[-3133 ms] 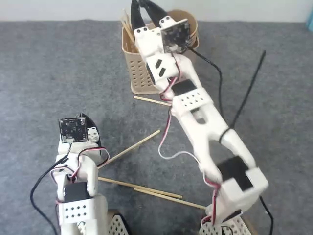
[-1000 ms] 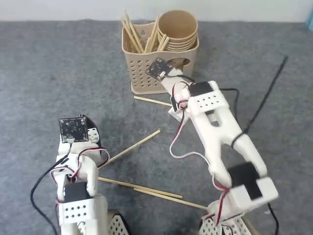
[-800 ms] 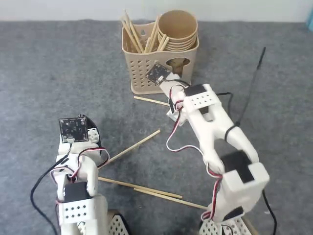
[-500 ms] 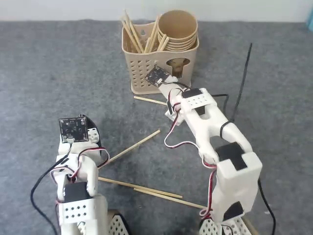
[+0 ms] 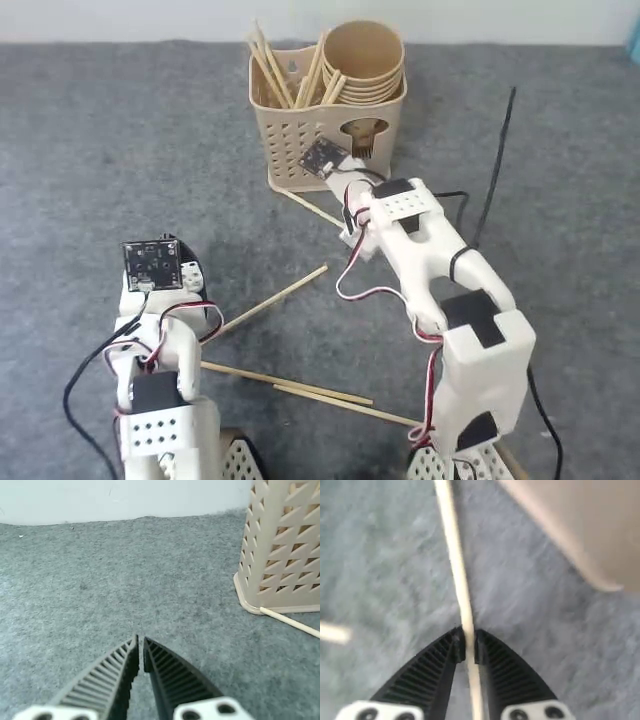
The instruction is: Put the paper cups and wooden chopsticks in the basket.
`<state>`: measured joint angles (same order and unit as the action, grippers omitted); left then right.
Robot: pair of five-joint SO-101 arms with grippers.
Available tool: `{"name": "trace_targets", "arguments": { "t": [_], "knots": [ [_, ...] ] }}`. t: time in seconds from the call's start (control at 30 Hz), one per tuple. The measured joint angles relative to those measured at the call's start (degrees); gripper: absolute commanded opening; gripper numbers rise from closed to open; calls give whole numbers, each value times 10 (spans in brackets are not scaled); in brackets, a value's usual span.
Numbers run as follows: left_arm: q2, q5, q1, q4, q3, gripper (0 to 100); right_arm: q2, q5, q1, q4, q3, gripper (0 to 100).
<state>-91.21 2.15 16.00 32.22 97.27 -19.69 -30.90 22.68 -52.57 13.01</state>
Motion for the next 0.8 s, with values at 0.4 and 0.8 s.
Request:
{"name": "trace_targets", "arguments": {
  "t": [0.4,0.8],
  "knots": [
    [0,2,0,0,0,16,235,0,7,-215,74,8],
    [0,50,-1,17,0,17,592,20,-7,-196,385,7]
  ]
}}
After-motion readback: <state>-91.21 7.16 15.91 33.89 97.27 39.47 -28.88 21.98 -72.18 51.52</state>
